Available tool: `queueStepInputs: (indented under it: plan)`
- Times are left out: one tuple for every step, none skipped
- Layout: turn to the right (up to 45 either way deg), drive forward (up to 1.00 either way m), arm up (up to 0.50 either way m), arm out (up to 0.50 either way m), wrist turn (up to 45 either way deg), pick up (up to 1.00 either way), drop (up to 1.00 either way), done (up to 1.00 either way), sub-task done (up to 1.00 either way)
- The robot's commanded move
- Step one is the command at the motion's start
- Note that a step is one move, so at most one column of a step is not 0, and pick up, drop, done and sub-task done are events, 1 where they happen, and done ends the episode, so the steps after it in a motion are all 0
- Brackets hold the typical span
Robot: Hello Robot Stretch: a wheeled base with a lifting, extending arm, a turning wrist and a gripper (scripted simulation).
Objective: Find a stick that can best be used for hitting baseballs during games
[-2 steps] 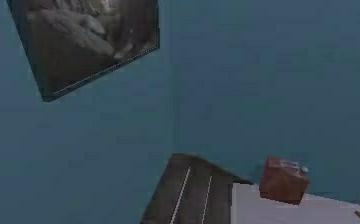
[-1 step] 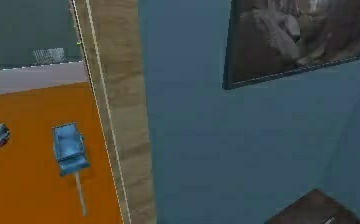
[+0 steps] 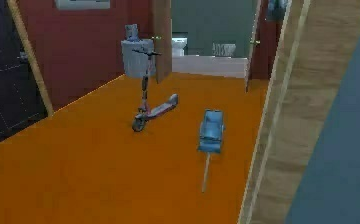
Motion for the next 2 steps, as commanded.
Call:
queueStepInputs:
  plan:
    - [-27.0, 0.0, 0.0, 0.0, 0.0, 0.0, 0.0, 0.0, 0.0]
    - [0.0, 0.1, 0.0, 0.0, 0.0, 0.0, 0.0, 0.0, 0.0]
